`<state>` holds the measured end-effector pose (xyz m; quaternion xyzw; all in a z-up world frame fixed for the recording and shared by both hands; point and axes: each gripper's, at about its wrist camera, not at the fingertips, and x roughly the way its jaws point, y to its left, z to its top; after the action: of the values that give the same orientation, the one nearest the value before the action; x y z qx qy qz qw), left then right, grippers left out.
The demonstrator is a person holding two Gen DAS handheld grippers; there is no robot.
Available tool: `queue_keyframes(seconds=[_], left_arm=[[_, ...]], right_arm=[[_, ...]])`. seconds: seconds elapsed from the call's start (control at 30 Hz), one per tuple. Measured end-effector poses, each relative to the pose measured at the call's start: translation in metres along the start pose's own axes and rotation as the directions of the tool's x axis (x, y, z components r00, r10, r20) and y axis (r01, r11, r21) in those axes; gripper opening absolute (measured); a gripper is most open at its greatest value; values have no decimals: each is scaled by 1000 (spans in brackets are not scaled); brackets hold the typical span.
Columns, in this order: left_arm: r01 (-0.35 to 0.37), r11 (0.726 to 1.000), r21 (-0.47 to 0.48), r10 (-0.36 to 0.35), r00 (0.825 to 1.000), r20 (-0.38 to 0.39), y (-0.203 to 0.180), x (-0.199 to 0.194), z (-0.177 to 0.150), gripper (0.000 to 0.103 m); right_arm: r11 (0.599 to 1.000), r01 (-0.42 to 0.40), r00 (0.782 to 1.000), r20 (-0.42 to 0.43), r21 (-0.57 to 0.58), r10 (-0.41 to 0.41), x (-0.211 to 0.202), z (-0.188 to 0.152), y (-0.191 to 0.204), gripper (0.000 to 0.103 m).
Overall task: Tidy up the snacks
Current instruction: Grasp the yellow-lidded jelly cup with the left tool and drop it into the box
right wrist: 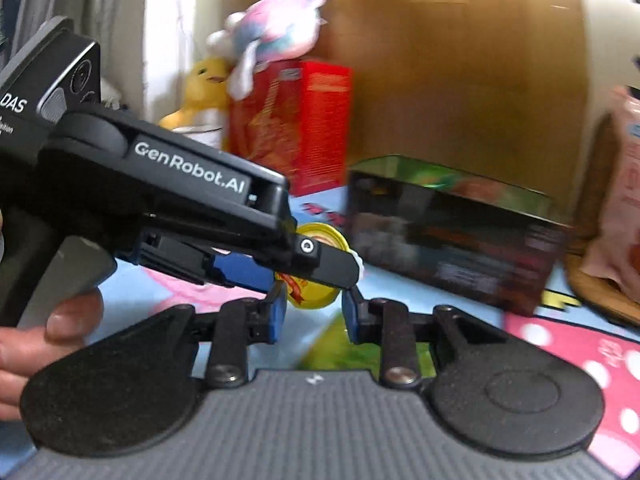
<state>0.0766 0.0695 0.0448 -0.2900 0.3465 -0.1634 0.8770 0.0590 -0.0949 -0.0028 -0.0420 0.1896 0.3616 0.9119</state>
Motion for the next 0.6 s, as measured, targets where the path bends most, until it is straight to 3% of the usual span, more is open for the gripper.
queue_keyframes(seconds=[0.27,0.6], left_arm=[[33,998,59,-33,999,-5,-30,20,10,44],[25,993,119,-32,997,65,-48,40,68,44]], right_arm=[[994,79,995,58,70,-83,-16,-2,-29,33],[992,116,978,167,51,-123,0,29,-52,33]])
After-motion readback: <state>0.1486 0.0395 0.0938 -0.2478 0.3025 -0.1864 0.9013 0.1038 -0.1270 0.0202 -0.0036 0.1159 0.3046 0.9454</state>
